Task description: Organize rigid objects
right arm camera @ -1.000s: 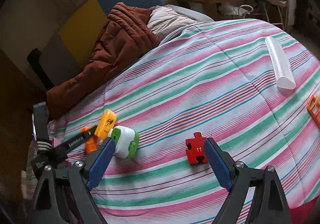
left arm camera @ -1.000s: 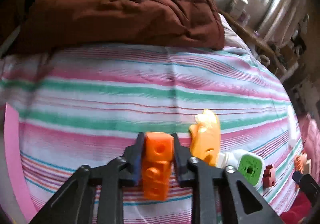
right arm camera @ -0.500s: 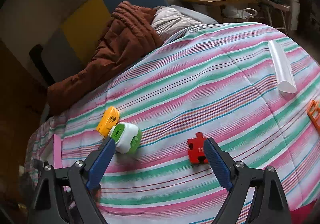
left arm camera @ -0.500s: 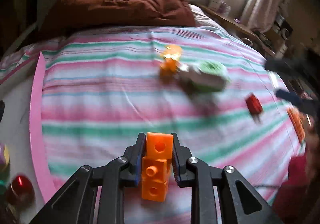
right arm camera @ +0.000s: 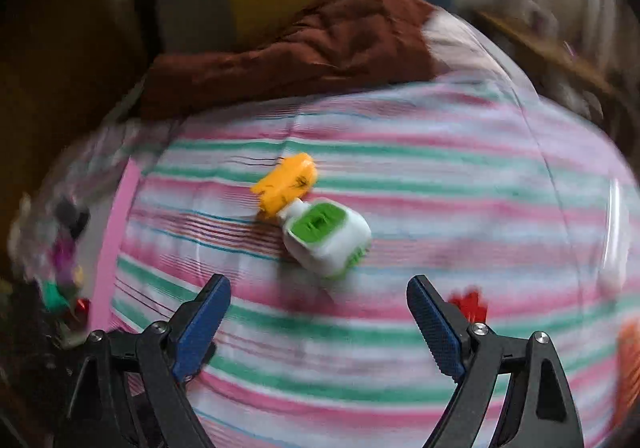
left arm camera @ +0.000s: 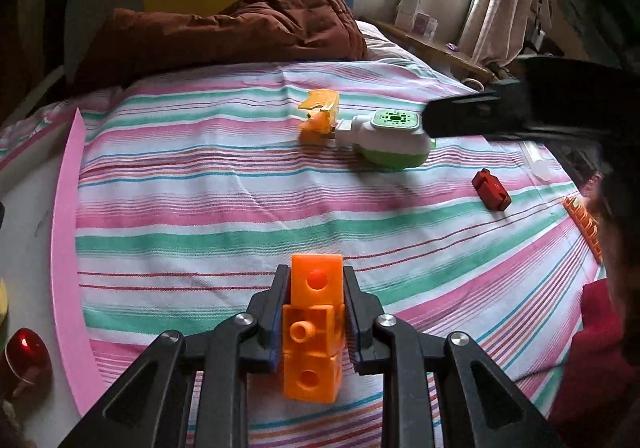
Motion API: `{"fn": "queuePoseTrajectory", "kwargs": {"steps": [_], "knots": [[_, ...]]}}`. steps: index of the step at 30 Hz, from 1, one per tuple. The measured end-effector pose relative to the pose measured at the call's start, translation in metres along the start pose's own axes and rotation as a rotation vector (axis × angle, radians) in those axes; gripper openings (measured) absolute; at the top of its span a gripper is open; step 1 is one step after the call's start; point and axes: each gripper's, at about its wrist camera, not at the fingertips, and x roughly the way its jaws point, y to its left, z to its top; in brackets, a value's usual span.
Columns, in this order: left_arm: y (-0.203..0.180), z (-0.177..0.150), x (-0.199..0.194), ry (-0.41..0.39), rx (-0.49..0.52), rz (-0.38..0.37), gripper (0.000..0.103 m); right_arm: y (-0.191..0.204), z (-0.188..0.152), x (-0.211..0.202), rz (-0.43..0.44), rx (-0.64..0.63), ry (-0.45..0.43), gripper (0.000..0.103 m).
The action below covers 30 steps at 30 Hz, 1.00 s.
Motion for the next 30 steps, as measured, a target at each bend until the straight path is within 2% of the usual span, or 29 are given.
{"fn": "queuePoseTrajectory", "kwargs": {"steps": [5, 10, 11, 12, 13, 17, 18, 19, 21, 24, 30], "knots": [[-0.001, -0.001, 0.0, -0.007, -0.003, 0.003, 0.023, 0.021, 0.029, 0.035, -0.064, -0.228, 0.104, 0.091], [0.003, -0.002, 0.0, -0.013, -0.013, -0.011, 0.024, 0.031, 0.04, 0.078, -0.096, -0.334, 0.243, 0.093], [0.004, -0.002, -0.001, -0.015, -0.015, -0.013, 0.024, 0.03, 0.04, 0.084, -0.101, -0.327, 0.258, 0.091], [0.004, -0.002, 0.0, -0.016, -0.017, -0.016, 0.024, 0.028, 0.039, 0.09, -0.106, -0.304, 0.271, 0.072], [0.005, -0.002, 0.0, -0.017, -0.018, -0.017, 0.024, 0.025, 0.038, 0.093, -0.13, -0.277, 0.279, 0.062], [0.004, -0.004, -0.001, -0.024, -0.019, -0.022, 0.024, 0.018, 0.019, 0.08, -0.061, -0.208, 0.264, 0.059], [0.004, -0.004, -0.001, -0.026, -0.02, -0.023, 0.024, 0.018, 0.01, 0.076, -0.06, -0.21, 0.26, 0.053], [0.005, -0.004, -0.001, -0.027, -0.02, -0.023, 0.024, 0.018, 0.0, 0.07, -0.067, -0.208, 0.259, 0.053], [0.004, -0.004, -0.001, -0.028, -0.015, -0.018, 0.024, 0.007, -0.022, 0.057, -0.007, -0.129, 0.262, 0.053], [0.0, -0.005, -0.001, -0.031, 0.003, 0.003, 0.024, -0.002, -0.044, 0.041, 0.007, -0.074, 0.215, 0.052], [-0.002, -0.004, 0.001, -0.036, 0.012, 0.013, 0.024, -0.012, -0.046, 0.04, 0.023, -0.011, 0.182, 0.053]]}}
